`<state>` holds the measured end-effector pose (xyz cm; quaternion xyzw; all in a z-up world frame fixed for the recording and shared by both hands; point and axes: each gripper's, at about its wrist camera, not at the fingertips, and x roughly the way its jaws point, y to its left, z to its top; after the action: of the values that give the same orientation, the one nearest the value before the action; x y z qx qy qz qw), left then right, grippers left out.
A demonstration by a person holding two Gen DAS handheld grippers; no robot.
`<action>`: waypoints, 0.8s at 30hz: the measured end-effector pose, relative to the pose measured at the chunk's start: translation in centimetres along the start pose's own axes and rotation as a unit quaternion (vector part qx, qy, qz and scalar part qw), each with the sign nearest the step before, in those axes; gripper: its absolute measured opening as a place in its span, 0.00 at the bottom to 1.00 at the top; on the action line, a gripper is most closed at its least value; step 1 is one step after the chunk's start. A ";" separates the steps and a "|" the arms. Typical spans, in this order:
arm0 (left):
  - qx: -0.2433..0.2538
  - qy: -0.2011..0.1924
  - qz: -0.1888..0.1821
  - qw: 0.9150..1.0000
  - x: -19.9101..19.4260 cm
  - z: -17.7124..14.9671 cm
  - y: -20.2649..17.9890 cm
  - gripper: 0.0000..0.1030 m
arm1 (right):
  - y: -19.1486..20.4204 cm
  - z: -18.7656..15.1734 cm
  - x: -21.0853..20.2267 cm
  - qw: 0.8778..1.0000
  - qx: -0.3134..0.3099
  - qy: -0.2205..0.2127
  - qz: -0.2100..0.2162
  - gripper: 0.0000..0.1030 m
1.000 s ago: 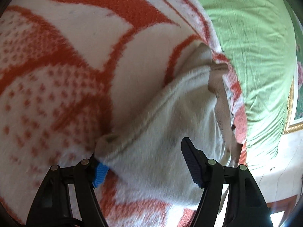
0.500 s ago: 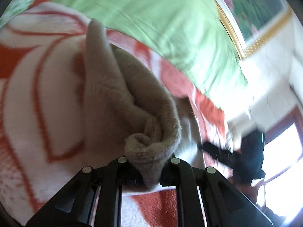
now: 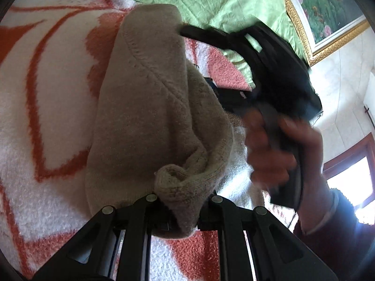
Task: Fold small clothes
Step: 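Fold the sweater over with the left tool while the right tool grasps the brown cuffs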
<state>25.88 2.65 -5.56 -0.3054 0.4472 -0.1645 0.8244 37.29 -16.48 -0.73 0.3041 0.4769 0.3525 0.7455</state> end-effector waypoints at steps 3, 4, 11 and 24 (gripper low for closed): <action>0.001 0.004 0.003 1.000 0.3 -0.2 -0.2 0.11 | 1.1 1.8 2.4 1.000 -0.021 0.010 -0.014 0.63; 0.003 0.004 0.005 1.000 0.4 -0.1 -0.2 0.11 | 1.6 2.4 3.2 0.999 -0.028 0.015 -0.023 0.58; 0.029 0.013 -0.017 0.999 0.6 0.3 -2.8 0.11 | 3.1 3.0 1.8 0.996 -0.059 -0.004 -0.071 0.15; 0.133 0.113 -0.121 0.977 8.4 -1.1 -13.4 0.11 | -4.0 0.3 -16.5 0.984 -0.011 -0.130 -0.124 0.15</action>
<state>29.57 -12.50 -2.64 -0.2242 0.4715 -0.3542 0.7758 33.60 -32.30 4.40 0.2773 0.4059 0.2202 0.8425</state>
